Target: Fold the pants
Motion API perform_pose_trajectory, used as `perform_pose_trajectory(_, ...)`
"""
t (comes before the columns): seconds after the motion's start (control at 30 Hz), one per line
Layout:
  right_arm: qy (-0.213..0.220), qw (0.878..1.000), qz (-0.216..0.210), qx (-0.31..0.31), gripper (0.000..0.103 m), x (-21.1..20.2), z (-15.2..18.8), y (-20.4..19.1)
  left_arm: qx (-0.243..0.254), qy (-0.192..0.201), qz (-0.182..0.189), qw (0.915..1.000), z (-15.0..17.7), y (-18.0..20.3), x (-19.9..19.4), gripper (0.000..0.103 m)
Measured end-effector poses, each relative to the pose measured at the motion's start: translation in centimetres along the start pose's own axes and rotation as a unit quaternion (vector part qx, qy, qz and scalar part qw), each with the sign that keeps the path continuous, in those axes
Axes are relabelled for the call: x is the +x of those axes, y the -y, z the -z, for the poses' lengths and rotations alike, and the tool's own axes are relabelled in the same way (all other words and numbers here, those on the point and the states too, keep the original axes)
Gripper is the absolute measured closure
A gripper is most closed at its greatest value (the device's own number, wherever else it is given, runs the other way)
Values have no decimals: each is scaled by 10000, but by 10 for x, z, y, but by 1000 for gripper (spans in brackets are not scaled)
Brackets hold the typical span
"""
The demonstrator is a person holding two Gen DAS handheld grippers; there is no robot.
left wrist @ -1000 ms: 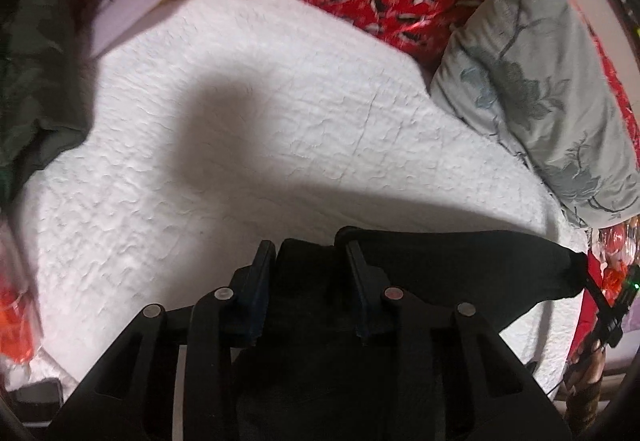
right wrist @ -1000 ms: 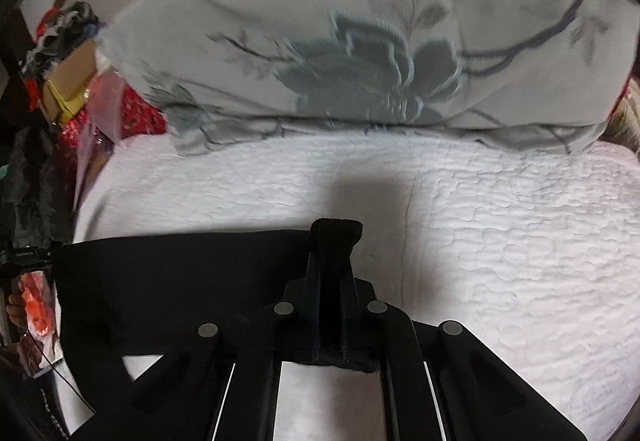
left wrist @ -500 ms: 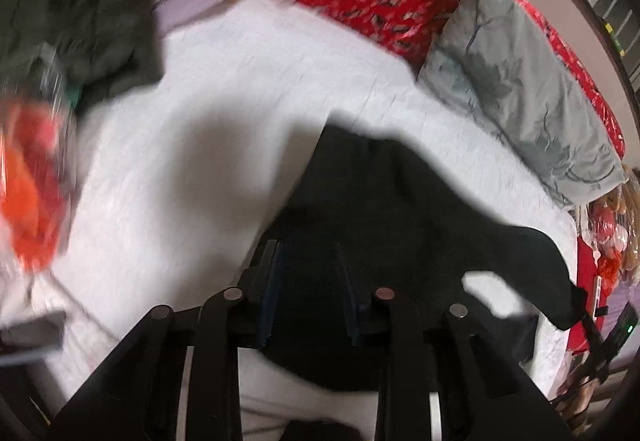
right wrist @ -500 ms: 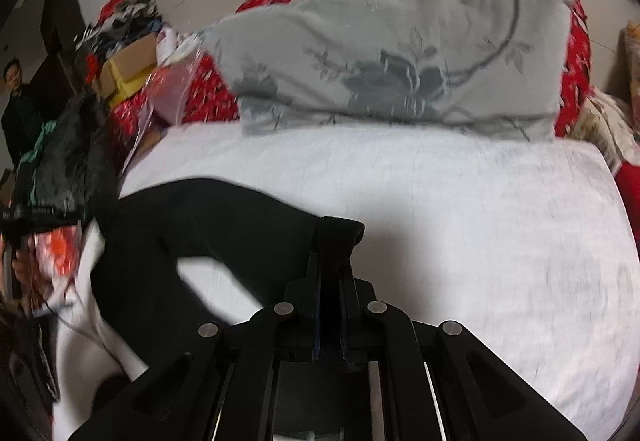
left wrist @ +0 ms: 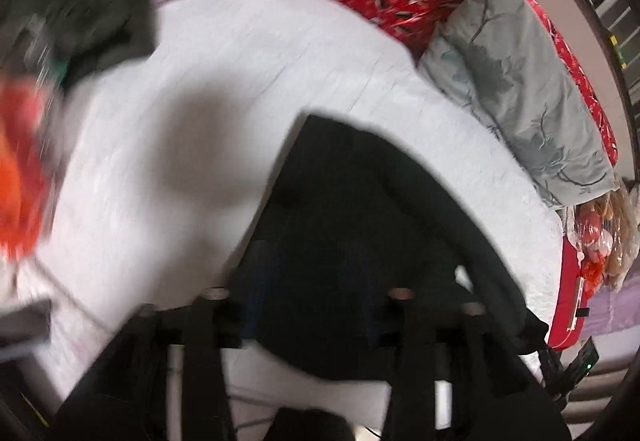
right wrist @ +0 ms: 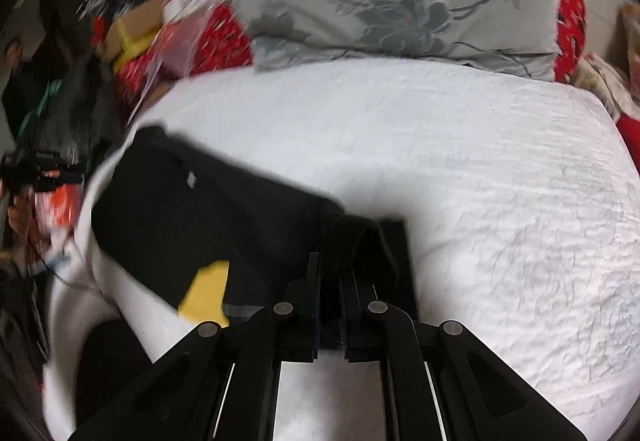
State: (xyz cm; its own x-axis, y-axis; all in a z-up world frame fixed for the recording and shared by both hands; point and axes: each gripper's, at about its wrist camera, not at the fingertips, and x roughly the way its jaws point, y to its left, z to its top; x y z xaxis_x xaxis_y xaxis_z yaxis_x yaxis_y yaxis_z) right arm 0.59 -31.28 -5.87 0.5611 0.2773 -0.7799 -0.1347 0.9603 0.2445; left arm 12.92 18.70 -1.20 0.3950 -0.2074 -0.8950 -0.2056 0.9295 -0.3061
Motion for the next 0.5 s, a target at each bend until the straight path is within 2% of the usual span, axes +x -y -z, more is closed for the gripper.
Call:
perform_pose_trajectory(0.1,56,9991,50,410,96,7,-34,20,75,-22,-136,9999,-39,14,17,44)
perform_pose_trajectory(0.2,-1,9969,187,770,96,24,-65,43,129,-354,-124,9992,-66,18,47,44)
perform_pose_trajectory(0.33,-166,9908,409,1282,96,60,-98,76,197,-791,-280,9963,-78,9,89,44)
perform_pose_trajectory(0.5,-417,9883,532,1367,96,98,-115,87,114,-1029,30,9946,-92,0,121,44)
